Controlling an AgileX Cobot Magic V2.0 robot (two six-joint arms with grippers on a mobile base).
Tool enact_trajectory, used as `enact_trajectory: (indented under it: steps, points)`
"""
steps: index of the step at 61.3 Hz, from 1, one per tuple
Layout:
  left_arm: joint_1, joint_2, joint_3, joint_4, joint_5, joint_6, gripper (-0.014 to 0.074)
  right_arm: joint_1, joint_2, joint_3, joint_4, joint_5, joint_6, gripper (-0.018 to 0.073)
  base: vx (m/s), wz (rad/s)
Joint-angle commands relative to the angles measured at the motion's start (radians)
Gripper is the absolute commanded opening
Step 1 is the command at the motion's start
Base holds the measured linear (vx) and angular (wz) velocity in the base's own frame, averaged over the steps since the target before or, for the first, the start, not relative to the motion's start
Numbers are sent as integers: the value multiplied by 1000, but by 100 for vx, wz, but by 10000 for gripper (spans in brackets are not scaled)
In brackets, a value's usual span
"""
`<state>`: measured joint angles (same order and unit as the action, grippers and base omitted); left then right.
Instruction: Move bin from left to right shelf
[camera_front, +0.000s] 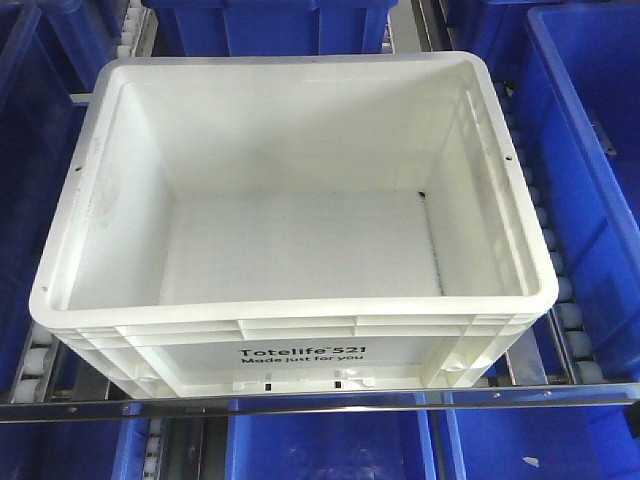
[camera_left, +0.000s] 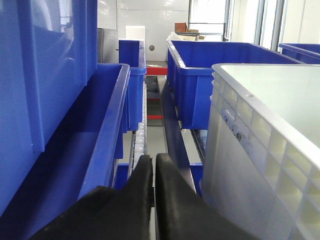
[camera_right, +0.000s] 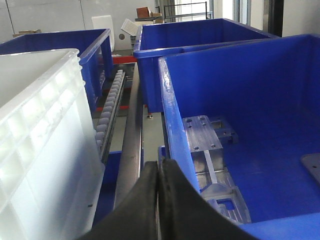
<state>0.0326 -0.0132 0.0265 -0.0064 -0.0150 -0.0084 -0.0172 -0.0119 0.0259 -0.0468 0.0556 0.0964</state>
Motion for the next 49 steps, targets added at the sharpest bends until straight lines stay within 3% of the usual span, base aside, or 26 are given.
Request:
enact_trajectory:
  steps: [1,49]
  points:
    - [3,-10,-22,-1,-76,-7,-6,0,-14,12,-5,-77,-16,-9,0,0]
    - [3,-10,-22,-1,-76,-7,-6,66,-14,12,-1,-130,-89,-9,0,0]
